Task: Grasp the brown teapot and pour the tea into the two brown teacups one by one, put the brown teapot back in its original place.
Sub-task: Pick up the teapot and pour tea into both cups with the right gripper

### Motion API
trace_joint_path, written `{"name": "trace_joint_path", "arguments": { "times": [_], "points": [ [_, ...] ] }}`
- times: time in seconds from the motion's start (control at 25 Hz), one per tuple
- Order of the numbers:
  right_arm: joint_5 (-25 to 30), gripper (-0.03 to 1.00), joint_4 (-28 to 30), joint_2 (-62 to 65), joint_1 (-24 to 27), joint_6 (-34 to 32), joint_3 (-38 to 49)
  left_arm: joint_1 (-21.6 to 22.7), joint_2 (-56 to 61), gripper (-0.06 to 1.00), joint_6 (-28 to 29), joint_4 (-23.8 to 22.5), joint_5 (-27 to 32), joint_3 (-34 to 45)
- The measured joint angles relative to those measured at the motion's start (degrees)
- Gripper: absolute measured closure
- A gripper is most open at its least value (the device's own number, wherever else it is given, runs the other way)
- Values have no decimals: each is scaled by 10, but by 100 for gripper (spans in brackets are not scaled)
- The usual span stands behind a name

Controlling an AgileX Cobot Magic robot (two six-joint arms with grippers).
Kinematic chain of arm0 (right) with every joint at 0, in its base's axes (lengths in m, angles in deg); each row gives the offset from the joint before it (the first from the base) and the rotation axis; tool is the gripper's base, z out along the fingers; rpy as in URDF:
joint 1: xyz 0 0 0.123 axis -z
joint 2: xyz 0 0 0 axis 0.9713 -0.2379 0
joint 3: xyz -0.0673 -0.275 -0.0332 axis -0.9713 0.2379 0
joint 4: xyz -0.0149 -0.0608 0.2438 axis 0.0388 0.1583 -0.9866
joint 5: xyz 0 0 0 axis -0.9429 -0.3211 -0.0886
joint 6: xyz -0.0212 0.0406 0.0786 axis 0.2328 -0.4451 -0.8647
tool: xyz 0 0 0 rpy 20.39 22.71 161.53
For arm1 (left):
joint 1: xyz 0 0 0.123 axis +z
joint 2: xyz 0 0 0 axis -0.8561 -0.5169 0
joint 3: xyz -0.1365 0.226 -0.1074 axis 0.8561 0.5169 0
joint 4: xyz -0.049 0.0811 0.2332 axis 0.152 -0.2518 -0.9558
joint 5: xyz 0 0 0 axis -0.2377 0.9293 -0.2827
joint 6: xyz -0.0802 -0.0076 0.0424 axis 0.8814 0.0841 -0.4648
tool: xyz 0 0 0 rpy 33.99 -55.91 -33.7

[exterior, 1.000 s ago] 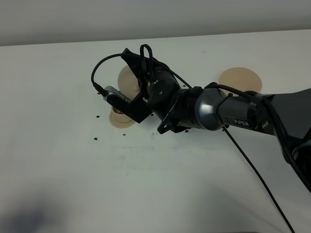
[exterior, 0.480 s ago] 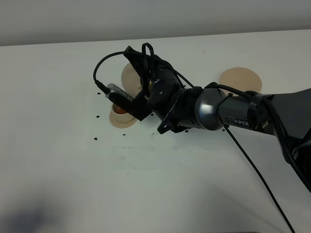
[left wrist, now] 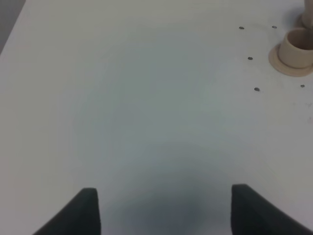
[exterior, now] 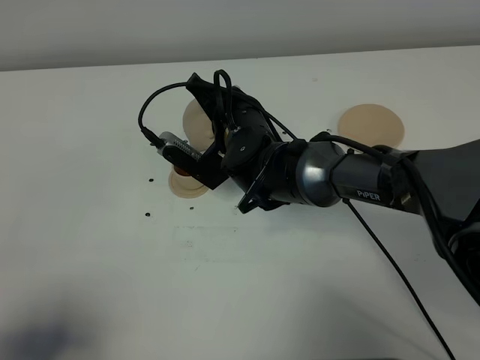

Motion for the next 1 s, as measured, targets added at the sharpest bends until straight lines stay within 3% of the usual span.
{"name": "trace_joint_path", "arguments": {
  "times": [1.0],
  "points": [
    [15,87,0,-38,0,-6,-40,0,0,35,0,0,0,0]
  ]
}}
